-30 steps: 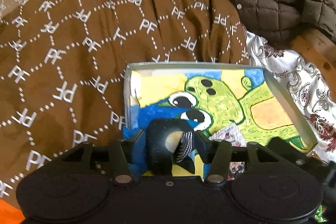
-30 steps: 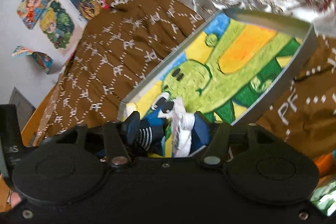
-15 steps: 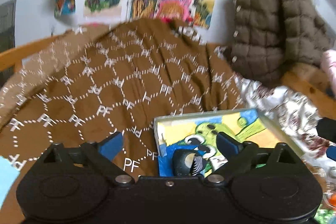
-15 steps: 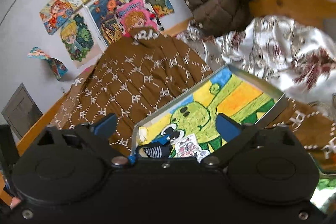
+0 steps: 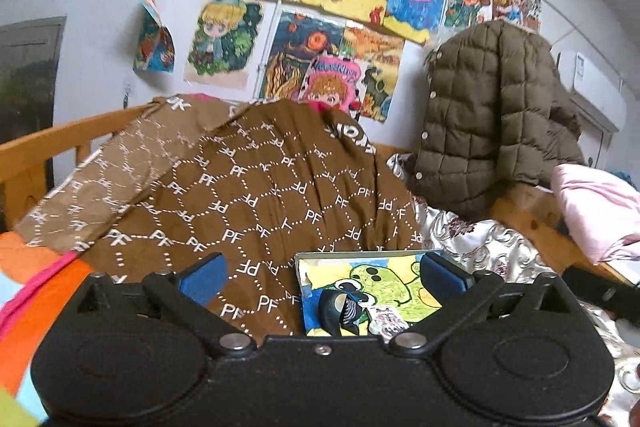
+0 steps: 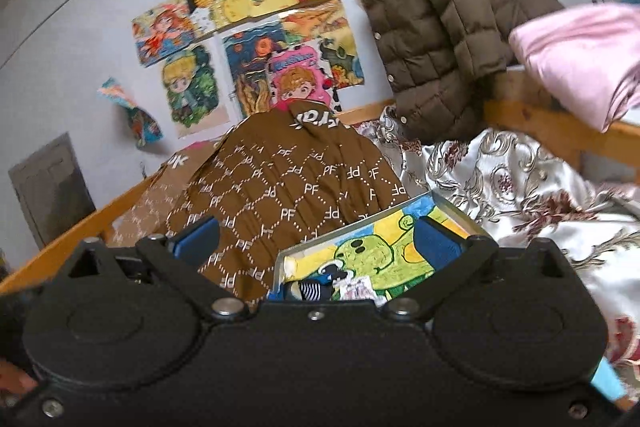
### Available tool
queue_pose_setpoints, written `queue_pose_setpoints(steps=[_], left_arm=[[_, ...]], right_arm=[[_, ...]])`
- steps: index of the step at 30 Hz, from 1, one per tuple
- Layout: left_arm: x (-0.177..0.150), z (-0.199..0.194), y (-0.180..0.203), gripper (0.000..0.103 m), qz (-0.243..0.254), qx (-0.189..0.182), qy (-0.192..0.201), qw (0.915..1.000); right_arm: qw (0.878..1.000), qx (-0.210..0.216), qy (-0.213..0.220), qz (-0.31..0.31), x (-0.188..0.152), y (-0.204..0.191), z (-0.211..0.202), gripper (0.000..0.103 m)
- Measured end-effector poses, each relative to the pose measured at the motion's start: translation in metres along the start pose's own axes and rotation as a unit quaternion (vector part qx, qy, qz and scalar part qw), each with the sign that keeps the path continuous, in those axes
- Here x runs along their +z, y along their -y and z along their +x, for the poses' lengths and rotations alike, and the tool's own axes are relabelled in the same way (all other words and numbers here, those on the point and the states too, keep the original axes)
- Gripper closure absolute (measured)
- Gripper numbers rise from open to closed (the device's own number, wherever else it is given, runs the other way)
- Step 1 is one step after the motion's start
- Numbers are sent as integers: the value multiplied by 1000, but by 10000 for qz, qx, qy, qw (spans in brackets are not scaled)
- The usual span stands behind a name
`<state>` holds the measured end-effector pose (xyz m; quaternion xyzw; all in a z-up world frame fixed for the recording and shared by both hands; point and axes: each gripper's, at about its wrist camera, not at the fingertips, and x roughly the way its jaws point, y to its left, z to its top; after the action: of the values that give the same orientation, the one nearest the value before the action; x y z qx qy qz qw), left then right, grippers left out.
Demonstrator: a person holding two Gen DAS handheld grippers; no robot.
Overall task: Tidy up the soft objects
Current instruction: 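Move both tools back from the tray to the pile of soft items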
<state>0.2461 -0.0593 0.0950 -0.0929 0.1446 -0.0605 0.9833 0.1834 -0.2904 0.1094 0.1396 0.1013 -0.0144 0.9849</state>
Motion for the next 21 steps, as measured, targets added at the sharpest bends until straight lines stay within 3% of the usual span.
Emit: queue_pose_setpoints(steps=[10, 21], left_arm=[[-30, -104, -16, 1, -126, -1, 297, 9995], [-70, -160, -30, 1, 217, -85, 298, 9993]], right_arm=[[9984, -198, -62, -521, -23, -38, -73, 0], [9970, -433, 33, -635, -73, -54, -143, 0]])
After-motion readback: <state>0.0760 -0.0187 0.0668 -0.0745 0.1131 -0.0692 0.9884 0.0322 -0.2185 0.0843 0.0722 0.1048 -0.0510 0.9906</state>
